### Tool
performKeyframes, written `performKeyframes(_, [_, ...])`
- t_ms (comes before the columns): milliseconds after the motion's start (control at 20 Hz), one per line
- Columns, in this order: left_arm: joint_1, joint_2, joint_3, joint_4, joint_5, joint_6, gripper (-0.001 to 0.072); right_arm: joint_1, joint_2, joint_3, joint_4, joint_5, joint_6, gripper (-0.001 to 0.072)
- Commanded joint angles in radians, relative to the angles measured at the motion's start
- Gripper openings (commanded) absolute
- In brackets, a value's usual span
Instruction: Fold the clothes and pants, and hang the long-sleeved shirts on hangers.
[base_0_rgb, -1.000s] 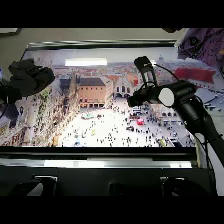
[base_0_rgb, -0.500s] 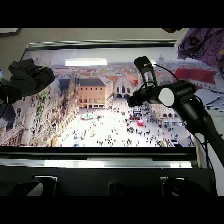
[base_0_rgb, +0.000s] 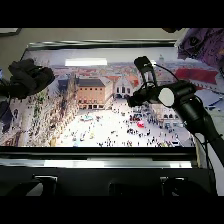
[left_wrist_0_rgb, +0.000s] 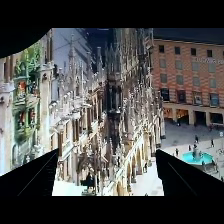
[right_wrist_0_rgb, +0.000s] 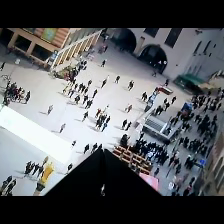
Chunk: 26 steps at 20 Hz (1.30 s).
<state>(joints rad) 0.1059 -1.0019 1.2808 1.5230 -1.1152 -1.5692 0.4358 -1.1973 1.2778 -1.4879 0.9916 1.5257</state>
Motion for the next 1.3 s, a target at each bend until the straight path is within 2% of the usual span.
performKeyframes(0, [0.072,-0.186,0.069,0.124,0.157,-0.166,0.0703,0.001,0.0,0.001,0.0,0.001,0.0,0.0031])
performKeyframes(250, [0.143,-0.886,0.673,0.1,0.17,-0.197,0.0703,0.001,0.0,0.001,0.0,0.0,0.0,0.0031])
performKeyframes(400, [0.143,-1.173,0.916,0.101,0.197,-0.197,0.0702,0.001,0.0,0.001,0.0,0.0,0.0,0.0031])
performKeyframes(600, [0.158,-1.205,0.803,0.112,0.394,-0.263,0.0692,0.001,0.0,0.001,0.0,0.001,0.0,0.0031])
performKeyframes(750, [0.187,-1.228,0.792,0.112,0.411,-0.266,0.0692,0.001,0.0,0.001,0.0,0.001,0.0,0.0031])
performKeyframes(850, [0.212,-1.231,0.792,0.111,0.428,-0.345,0.068,0.001,0.0,0.001,0.0,0.001,0.0,0.0031])
performKeyframes(950, [0.237,-1.235,0.792,0.109,0.433,-0.416,0.0619,0.001,0.0,0.001,0.0,0.001,0.0,0.0031])
performKeyframes(1050, [0.254,-1.24,0.792,0.061,0.424,-0.428,0.0438,0.001,0.0,0.001,-0.001,0.001,0.0,0.0031])
performKeyframes(1100, [0.26,-1.242,0.792,0.037,0.419,-0.421,0.0287,0.001,0.0,0.001,-0.001,0.001,0.0,0.0031])
performKeyframes(1200, [0.264,-1.242,0.792,-0.058,0.396,-0.297,0.0039,0.001,0.0,0.001,0.0,0.0,0.0,0.0031])
performKeyframes(1250, [0.264,-1.24,0.792,-0.101,0.354,-0.243,0.0014,0.001,0.0,0.001,-0.001,0.001,0.0,0.0031])
